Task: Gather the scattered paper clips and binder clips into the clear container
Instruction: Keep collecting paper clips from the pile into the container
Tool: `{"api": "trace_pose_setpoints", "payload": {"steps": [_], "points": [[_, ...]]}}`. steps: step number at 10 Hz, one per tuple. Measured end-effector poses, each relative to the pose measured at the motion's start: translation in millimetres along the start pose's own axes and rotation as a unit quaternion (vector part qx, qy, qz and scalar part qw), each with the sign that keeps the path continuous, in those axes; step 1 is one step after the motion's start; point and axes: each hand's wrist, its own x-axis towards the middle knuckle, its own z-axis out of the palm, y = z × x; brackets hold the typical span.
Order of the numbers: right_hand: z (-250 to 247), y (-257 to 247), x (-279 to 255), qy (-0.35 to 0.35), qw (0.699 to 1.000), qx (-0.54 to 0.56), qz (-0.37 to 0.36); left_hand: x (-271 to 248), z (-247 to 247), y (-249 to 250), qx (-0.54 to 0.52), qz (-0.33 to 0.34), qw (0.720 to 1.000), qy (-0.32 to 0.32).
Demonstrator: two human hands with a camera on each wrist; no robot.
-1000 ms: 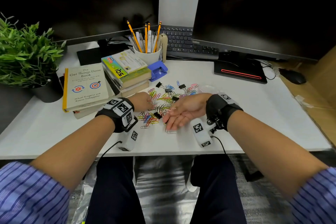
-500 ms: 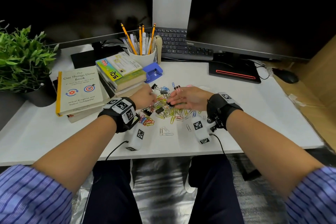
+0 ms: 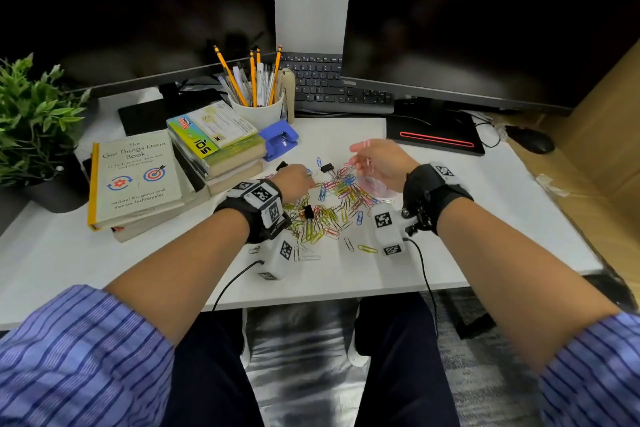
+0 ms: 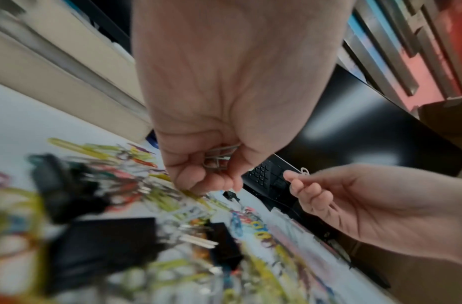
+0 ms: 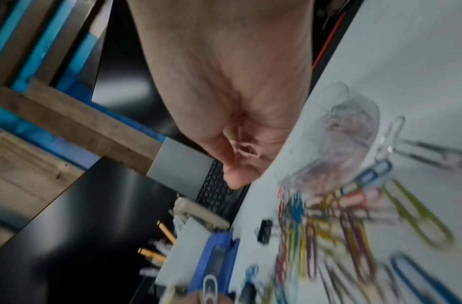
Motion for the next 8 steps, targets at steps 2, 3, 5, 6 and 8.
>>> {"api": "trace_pose_setpoints", "payload": {"steps": [2,3,5,6,8], "points": [[-32,-16,2,0.101,0.991,-0.086,0.002,8,-4,28,-0.156,-0.046,0.985,-0.051],[-36,-20,0,0.072,0.978,-0.195,0.031,16,-1,42,-0.184,-0.062,0.98,-0.052],[-30,-13,8,0.024,0.847,-0.53,-0.006,15,12,73,-0.218,-0.042,0.975,-0.015],[-29,-13,6,0.023,0.823,-0.568,-0.011,32,19,75,-0.228,-0.07,0.971,-0.015],[-27,-10,-1,-0.01,0.788,-0.615,-0.011,34,30,84,-0.217,-0.086,0.972,-0.039]]}}
